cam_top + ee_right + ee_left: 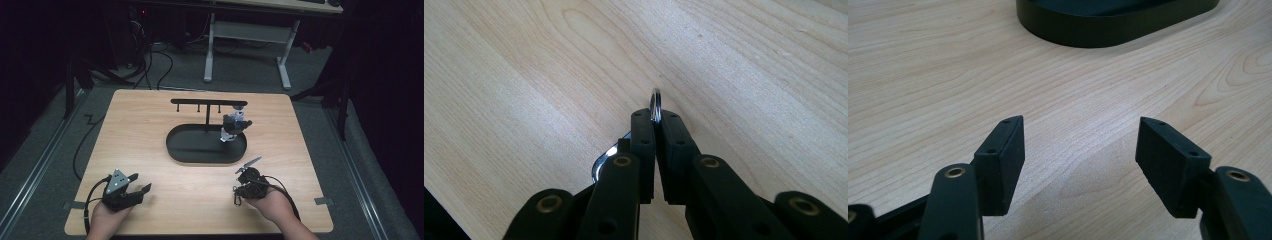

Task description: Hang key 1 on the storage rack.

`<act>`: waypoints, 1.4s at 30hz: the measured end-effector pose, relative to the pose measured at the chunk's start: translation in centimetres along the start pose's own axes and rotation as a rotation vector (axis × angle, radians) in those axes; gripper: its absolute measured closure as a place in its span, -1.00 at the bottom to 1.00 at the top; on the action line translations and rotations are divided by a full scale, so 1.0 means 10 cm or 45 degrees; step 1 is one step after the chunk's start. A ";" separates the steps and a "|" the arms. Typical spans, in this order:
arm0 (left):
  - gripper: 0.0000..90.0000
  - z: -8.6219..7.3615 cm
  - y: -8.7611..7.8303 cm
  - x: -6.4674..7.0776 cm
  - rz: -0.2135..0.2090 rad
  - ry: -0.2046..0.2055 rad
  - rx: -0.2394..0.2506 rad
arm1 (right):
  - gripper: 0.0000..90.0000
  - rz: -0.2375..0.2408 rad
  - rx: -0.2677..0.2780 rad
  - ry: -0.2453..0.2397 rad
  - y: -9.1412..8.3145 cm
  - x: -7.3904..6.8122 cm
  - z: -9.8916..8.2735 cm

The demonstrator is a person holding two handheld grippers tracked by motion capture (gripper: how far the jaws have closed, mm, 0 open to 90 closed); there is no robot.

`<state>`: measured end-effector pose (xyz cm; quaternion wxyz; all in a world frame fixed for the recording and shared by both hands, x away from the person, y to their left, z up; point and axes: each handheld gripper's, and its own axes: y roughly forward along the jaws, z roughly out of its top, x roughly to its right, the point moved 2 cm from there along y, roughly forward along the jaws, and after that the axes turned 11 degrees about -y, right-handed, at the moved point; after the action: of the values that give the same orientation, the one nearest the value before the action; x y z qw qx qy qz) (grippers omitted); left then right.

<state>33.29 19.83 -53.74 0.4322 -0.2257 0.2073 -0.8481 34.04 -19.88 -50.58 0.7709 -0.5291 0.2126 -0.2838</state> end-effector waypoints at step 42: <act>-0.18 0.01 -0.01 0.01 -0.007 -0.001 0.008 | 0.99 -0.030 0.053 -0.001 -0.42 0.04 0.14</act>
<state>33.28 19.79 -53.62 0.4307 -0.2252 0.2038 -0.8499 34.27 -20.33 -46.18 0.7785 -0.5155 0.2001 -0.2969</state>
